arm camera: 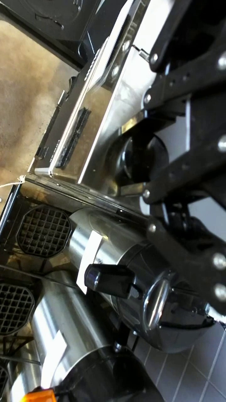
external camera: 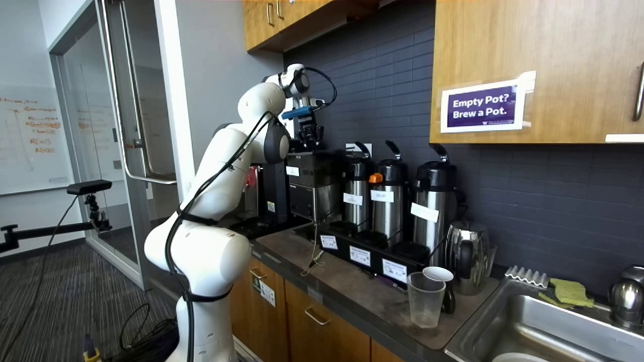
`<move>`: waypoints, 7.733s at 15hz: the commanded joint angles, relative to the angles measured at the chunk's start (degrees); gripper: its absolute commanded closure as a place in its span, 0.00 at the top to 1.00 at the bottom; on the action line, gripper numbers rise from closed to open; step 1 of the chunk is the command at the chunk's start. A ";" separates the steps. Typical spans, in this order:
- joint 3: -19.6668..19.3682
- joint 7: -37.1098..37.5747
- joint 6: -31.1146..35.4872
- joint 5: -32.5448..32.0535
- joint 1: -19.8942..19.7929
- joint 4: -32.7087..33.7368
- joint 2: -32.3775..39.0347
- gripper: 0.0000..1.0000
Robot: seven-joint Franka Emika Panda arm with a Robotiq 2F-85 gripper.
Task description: Open the glass container above the coffeemaker.
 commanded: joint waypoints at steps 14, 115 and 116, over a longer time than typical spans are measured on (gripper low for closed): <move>-4.38 -0.50 -3.25 -14.13 12.76 3.71 1.91 0.17; -12.12 23.59 -57.07 19.38 8.02 8.41 -4.66 0.17; -12.39 24.03 -57.07 18.08 8.33 7.97 -4.95 0.17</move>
